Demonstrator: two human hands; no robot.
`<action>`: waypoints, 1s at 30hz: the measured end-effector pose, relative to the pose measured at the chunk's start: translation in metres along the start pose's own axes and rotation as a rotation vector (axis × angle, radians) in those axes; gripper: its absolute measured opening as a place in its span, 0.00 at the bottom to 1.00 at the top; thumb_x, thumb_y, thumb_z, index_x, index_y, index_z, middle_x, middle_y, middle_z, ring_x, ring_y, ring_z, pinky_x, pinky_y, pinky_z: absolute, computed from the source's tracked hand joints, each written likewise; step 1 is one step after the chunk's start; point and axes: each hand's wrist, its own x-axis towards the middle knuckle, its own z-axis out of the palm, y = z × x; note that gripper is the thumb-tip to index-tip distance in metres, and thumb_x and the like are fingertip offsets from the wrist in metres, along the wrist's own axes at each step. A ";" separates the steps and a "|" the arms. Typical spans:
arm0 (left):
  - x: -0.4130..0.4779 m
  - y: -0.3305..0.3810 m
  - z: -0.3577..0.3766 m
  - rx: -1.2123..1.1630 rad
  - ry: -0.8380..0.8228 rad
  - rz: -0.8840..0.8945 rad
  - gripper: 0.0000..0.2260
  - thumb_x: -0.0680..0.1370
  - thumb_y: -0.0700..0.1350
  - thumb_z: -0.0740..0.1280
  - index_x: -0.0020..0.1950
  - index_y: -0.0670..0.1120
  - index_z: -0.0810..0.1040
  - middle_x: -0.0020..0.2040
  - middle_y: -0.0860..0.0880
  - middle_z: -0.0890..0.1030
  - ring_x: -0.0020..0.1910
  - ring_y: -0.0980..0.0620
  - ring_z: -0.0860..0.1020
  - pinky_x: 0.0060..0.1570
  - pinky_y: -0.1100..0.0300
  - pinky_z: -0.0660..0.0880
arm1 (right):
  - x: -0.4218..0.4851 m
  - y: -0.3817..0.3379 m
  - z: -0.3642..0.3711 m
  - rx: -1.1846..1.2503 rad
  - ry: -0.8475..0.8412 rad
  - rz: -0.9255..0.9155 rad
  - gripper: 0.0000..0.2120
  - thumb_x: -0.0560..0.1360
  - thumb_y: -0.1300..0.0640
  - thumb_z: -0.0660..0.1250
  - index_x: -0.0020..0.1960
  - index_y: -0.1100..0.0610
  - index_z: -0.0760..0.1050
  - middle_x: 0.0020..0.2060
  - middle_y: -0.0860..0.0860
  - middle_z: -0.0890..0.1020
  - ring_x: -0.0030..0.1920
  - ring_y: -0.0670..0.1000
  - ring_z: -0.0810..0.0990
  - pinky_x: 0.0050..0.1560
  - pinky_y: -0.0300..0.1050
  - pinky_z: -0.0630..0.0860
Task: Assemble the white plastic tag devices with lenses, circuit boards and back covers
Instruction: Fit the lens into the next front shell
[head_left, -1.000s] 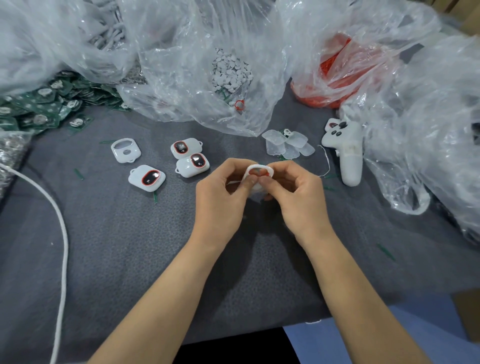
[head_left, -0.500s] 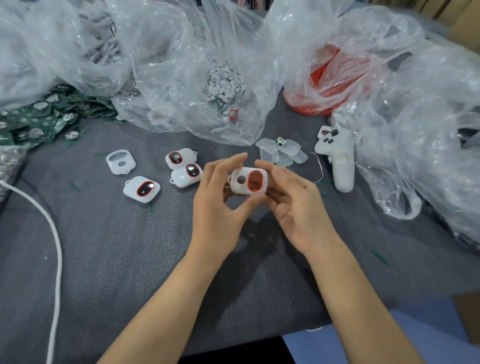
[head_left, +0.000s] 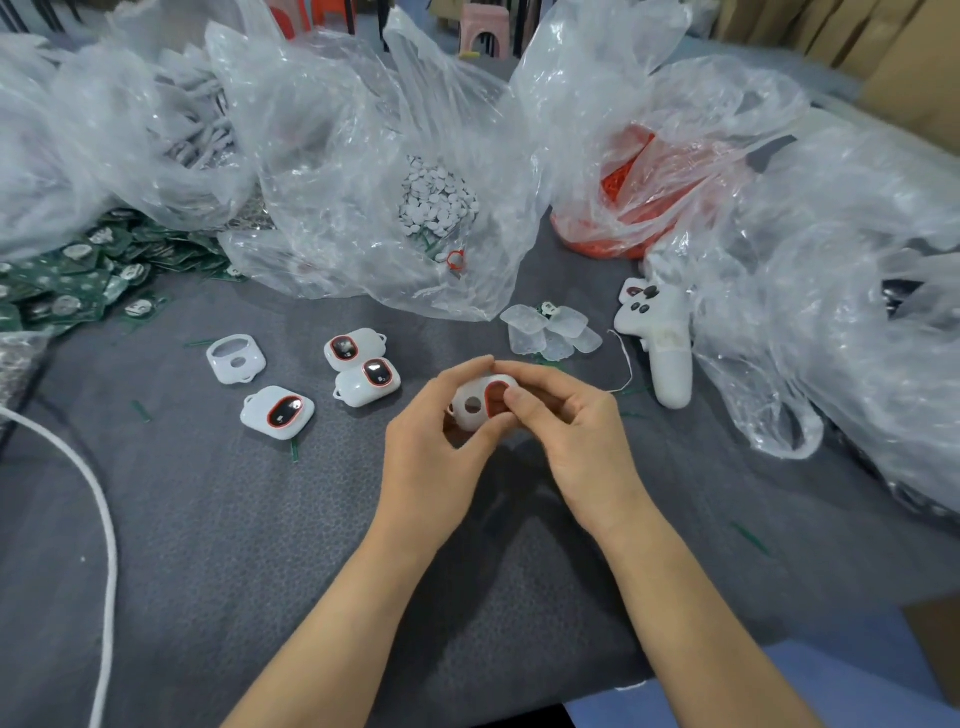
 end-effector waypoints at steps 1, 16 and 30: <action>0.000 0.000 0.000 -0.018 0.005 -0.008 0.17 0.72 0.40 0.74 0.59 0.53 0.78 0.49 0.56 0.83 0.47 0.58 0.81 0.48 0.65 0.77 | -0.001 0.000 0.001 -0.072 0.004 -0.033 0.12 0.76 0.64 0.67 0.54 0.50 0.81 0.49 0.48 0.84 0.50 0.45 0.82 0.52 0.37 0.77; 0.008 -0.008 -0.001 -0.350 -0.042 -0.066 0.13 0.75 0.34 0.68 0.47 0.54 0.76 0.42 0.42 0.82 0.33 0.49 0.82 0.34 0.61 0.79 | 0.037 -0.073 -0.168 -0.325 0.923 -0.288 0.19 0.71 0.67 0.56 0.38 0.47 0.79 0.33 0.45 0.81 0.33 0.44 0.78 0.38 0.37 0.76; 0.009 -0.015 -0.006 -0.224 -0.075 0.006 0.10 0.79 0.39 0.65 0.42 0.53 0.75 0.37 0.45 0.81 0.22 0.52 0.72 0.21 0.63 0.68 | 0.084 -0.065 -0.252 -1.540 0.336 0.518 0.04 0.75 0.71 0.59 0.47 0.68 0.73 0.53 0.64 0.77 0.56 0.64 0.75 0.46 0.49 0.69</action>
